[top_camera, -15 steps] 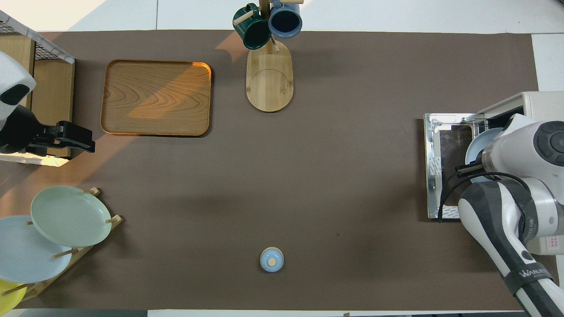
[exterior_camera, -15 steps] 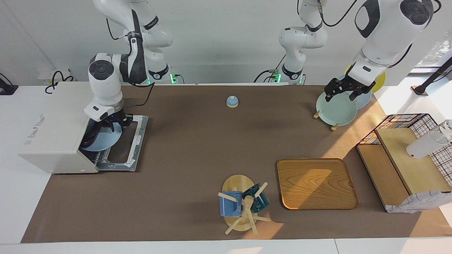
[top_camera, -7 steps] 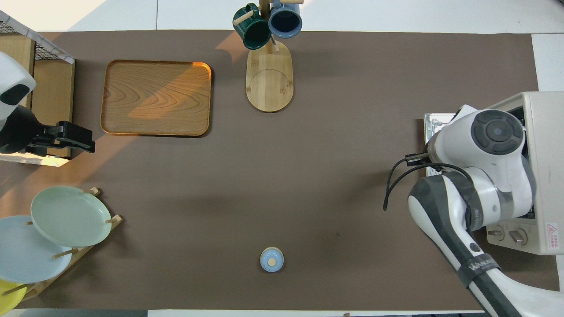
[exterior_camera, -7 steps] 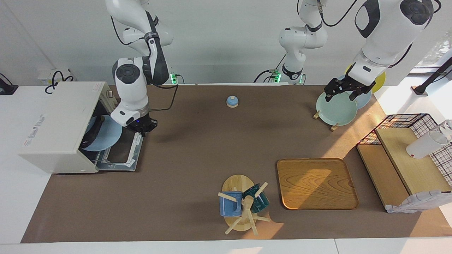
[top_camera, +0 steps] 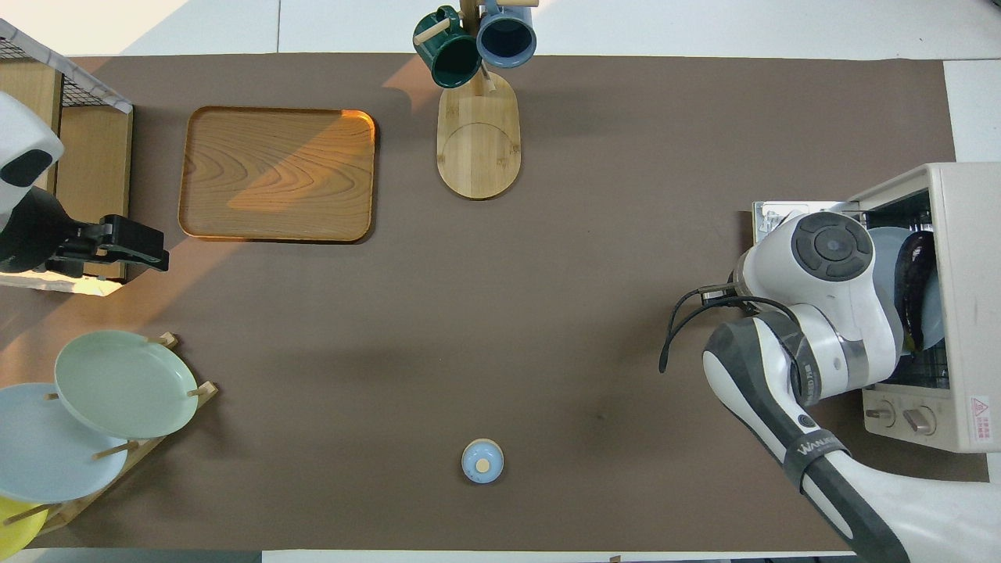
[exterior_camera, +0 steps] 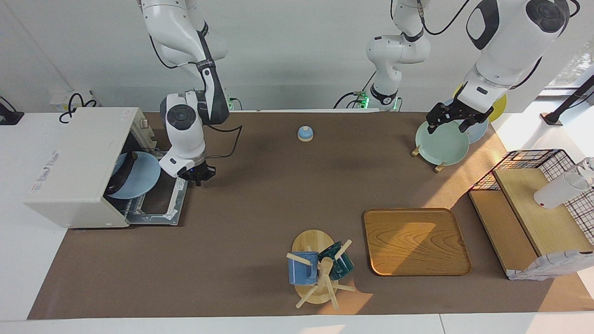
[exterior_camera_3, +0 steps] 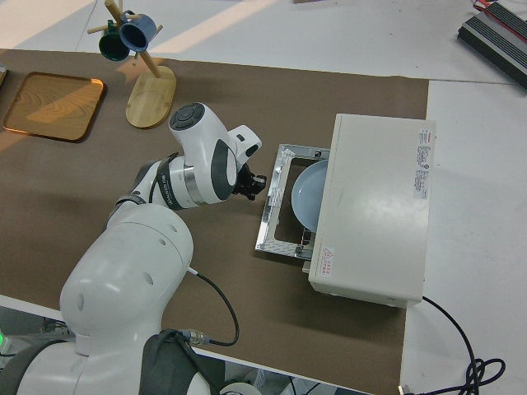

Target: Put eggplant into oven

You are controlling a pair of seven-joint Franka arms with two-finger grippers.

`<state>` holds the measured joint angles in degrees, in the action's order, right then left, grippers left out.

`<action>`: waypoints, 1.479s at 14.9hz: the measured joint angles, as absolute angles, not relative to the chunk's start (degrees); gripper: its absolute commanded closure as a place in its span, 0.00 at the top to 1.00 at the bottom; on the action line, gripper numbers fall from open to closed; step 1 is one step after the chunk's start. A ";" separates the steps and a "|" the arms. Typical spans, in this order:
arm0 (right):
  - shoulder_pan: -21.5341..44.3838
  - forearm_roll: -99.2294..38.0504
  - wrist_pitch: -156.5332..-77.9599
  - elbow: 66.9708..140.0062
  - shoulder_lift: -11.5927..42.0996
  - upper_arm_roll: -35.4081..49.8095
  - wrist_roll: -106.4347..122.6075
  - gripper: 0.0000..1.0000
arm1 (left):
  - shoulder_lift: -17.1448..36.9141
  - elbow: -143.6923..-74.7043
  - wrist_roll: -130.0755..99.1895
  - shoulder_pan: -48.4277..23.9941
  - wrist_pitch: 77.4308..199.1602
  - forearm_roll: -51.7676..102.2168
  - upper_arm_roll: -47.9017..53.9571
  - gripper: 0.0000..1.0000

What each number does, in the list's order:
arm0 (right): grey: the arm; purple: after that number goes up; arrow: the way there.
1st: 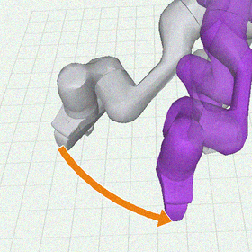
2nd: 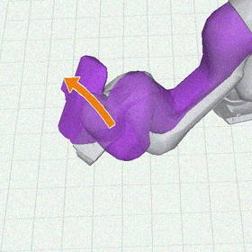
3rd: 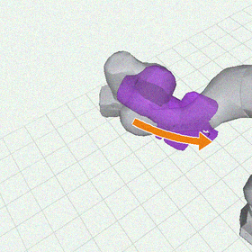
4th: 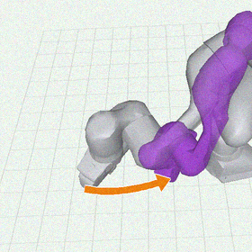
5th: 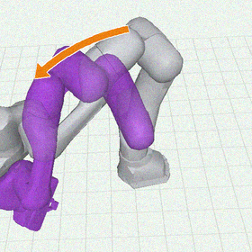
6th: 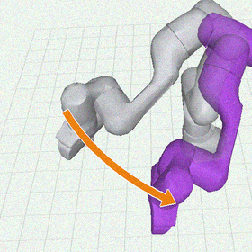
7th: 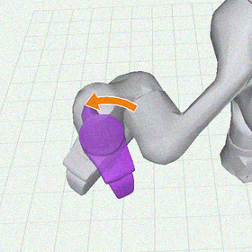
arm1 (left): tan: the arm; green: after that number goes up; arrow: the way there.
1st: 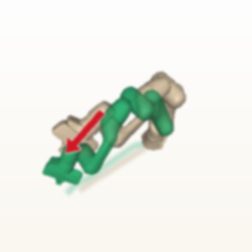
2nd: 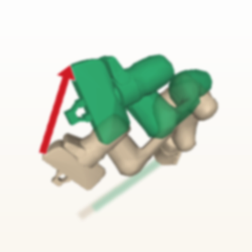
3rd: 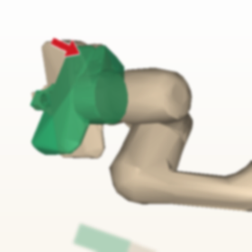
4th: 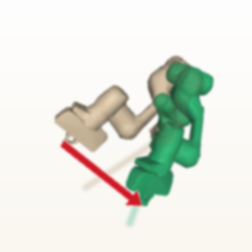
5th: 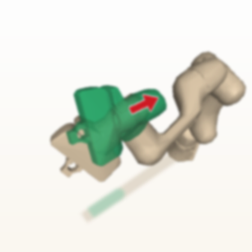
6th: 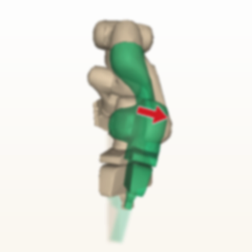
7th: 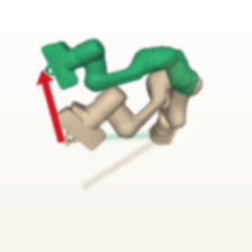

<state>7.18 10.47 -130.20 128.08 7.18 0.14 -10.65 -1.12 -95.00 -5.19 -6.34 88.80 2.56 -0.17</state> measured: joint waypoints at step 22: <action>2.83 16.65 -110.87 115.14 5.81 1.57 5.99 0.00 | -1.12 -95.00 -5.19 -6.34 88.80 2.56 -0.17 1.00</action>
<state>2.83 16.65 -110.87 115.14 5.81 1.57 5.99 -1.12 -95.00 -5.19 -6.34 88.80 2.56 -0.17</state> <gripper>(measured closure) 0.991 0.000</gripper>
